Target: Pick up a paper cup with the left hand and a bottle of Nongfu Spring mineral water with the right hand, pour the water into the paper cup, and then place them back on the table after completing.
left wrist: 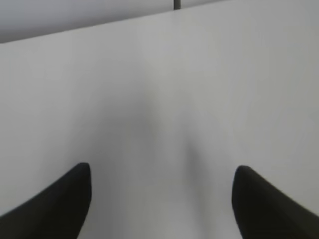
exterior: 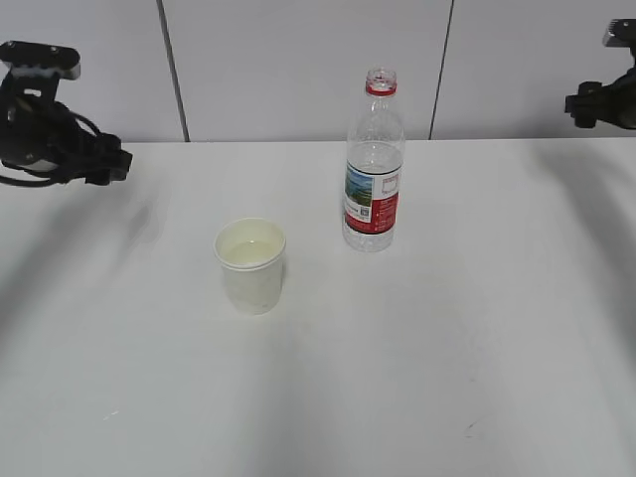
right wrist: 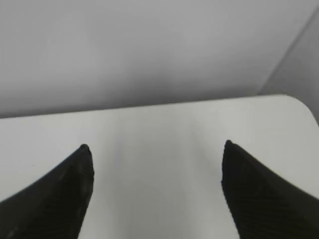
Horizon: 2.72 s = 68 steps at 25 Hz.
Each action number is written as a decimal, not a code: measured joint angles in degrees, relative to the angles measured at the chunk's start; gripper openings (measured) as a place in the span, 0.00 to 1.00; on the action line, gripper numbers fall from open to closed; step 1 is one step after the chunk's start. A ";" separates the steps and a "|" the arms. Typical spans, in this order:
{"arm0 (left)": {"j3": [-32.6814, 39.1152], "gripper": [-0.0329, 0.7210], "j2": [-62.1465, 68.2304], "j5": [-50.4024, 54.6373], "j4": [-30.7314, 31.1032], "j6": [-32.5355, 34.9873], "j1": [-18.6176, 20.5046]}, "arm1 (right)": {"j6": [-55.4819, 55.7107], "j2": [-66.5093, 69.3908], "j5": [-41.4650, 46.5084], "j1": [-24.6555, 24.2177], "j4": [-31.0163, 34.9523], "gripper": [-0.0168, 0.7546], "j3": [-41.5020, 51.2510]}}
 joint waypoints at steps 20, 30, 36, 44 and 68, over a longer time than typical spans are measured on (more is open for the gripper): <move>-36.84 0.72 -0.07 60.37 0.68 0.00 0.00 | -28.51 -2.68 66.94 1.20 25.81 0.79 -29.00; -29.39 0.72 -6.34 60.71 3.00 -0.09 0.00 | -29.79 -14.00 67.56 1.20 27.58 0.79 -19.18; -14.16 0.72 -18.81 60.70 3.07 -1.11 0.00 | -34.29 -28.36 67.79 1.20 33.64 0.79 -2.02; 3.77 0.72 -39.52 60.80 2.52 -1.25 0.00 | -38.26 -50.43 67.79 1.20 34.38 0.79 20.93; 34.82 0.72 -78.42 57.88 -1.67 -1.25 0.00 | -42.86 -92.92 65.84 1.20 35.07 0.79 57.35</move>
